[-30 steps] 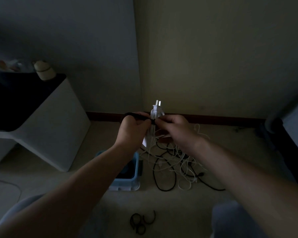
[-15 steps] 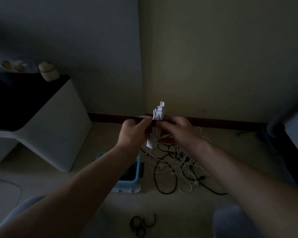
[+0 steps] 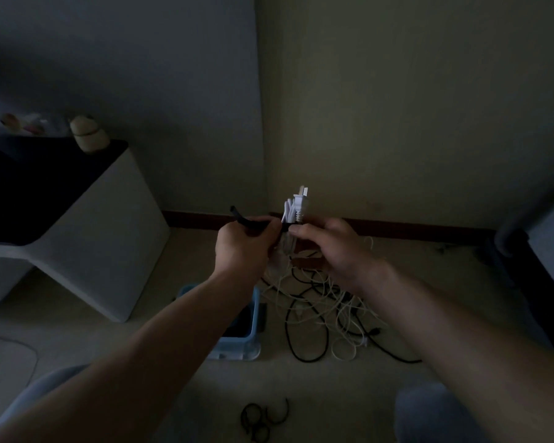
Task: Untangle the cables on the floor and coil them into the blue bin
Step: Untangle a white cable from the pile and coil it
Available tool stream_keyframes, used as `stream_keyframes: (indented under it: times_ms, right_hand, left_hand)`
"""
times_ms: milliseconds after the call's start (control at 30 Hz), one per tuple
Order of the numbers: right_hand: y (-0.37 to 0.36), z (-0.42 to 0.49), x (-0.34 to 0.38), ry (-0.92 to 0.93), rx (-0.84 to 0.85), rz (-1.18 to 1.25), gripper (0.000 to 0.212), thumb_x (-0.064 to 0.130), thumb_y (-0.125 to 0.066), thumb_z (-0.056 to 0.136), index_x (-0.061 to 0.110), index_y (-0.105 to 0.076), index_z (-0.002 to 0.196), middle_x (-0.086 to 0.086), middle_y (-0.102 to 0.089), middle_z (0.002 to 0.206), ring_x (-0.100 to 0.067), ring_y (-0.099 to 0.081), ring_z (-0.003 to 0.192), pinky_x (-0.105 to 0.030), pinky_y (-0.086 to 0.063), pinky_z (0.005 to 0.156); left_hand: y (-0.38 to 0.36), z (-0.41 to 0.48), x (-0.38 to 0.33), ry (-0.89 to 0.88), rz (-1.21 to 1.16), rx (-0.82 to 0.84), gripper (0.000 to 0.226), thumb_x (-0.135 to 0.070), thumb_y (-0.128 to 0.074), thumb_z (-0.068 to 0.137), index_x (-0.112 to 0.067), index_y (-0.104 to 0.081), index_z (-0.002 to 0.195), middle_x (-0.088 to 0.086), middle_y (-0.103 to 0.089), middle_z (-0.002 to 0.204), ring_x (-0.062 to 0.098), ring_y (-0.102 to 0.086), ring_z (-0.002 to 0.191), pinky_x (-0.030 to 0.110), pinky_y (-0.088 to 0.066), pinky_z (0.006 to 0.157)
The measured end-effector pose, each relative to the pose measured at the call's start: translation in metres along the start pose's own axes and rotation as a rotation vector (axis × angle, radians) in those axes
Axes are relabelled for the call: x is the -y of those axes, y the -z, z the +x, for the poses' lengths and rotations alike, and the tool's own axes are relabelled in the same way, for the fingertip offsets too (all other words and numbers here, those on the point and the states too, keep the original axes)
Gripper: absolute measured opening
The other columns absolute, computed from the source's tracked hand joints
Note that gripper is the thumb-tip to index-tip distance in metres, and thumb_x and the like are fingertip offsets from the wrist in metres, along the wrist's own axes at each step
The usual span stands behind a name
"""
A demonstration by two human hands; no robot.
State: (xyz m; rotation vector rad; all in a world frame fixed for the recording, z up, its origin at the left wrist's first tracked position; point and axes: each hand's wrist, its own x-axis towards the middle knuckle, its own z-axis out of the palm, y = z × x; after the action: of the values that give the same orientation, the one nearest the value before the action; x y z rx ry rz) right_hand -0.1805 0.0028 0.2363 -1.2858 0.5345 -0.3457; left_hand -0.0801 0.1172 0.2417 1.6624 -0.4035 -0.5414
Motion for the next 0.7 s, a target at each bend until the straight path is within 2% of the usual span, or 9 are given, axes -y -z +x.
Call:
stream_keyframes:
  times_ms: [67, 200, 367, 500, 600, 700]
  right_hand:
    - [0.0022, 0.0007, 0.0011, -0.012, 0.009, 0.027, 0.013, 0.015, -0.065, 0.092, 0.013, -0.076, 0.098, -0.011, -0.074, 0.092, -0.023, -0.071, 0.084, -0.037, -0.055, 0.074]
    - [0.0034, -0.0011, 0.0036, -0.046, 0.050, 0.034, 0.014, 0.016, -0.066, 0.092, 0.016, -0.078, 0.100, -0.010, -0.075, 0.097, -0.021, -0.071, 0.088, -0.033, -0.056, 0.071]
    - [0.0020, -0.0017, 0.0033, -0.075, 0.059, 0.032, 0.016, 0.017, -0.067, 0.092, 0.018, -0.077, 0.104, -0.009, -0.075, 0.102, -0.023, -0.071, 0.096, -0.035, -0.056, 0.074]
    - [-0.0014, -0.0035, 0.0031, -0.078, 0.055, 0.018, 0.016, 0.016, -0.065, 0.094, 0.019, -0.075, 0.105, -0.001, -0.075, 0.093, -0.013, -0.070, 0.087, -0.029, -0.055, 0.067]
    - [-0.0019, -0.0034, 0.0027, -0.072, 0.056, -0.001, 0.016, 0.017, -0.064, 0.094, 0.019, -0.075, 0.107, 0.001, -0.075, 0.093, -0.011, -0.070, 0.088, -0.028, -0.055, 0.067]
    - [-0.0029, -0.0025, 0.0015, -0.069, 0.045, -0.013, 0.016, 0.017, -0.064, 0.094, 0.020, -0.075, 0.106, 0.000, -0.076, 0.093, -0.012, -0.071, 0.087, -0.027, -0.055, 0.066]
  left_hand:
    - [0.0000, 0.0010, -0.0011, 0.032, -0.066, 0.000, 0.001, -0.017, -0.073, 0.089, -0.016, -0.072, 0.089, 0.000, -0.077, 0.080, 0.013, -0.074, 0.077, 0.029, -0.060, 0.073]
    - [0.0000, 0.0052, 0.0012, 0.030, -0.102, -0.017, 0.015, -0.014, -0.077, 0.085, -0.010, -0.068, 0.097, 0.003, -0.077, 0.084, 0.018, -0.075, 0.081, 0.033, -0.061, 0.074]
    - [0.0021, 0.0102, 0.0068, 0.067, -0.035, -0.026, 0.049, -0.028, -0.084, 0.079, -0.008, -0.061, 0.117, 0.005, -0.077, 0.094, 0.017, -0.075, 0.086, 0.040, -0.062, 0.078]
    - [0.0031, 0.0076, 0.0071, 0.086, -0.096, -0.028, 0.072, -0.038, -0.089, 0.067, -0.008, -0.055, 0.124, 0.005, -0.077, 0.095, 0.019, -0.075, 0.088, 0.042, -0.062, 0.078]
    - [0.0023, 0.0040, 0.0050, 0.077, -0.089, -0.082, 0.055, -0.025, -0.084, 0.079, -0.020, -0.046, 0.117, 0.000, -0.073, 0.092, 0.015, -0.073, 0.084, 0.031, -0.060, 0.069]
    - [0.0018, 0.0003, 0.0007, 0.028, -0.047, -0.057, 0.030, -0.018, -0.077, 0.085, -0.022, -0.056, 0.106, 0.002, -0.071, 0.086, 0.019, -0.071, 0.081, 0.035, -0.059, 0.068]
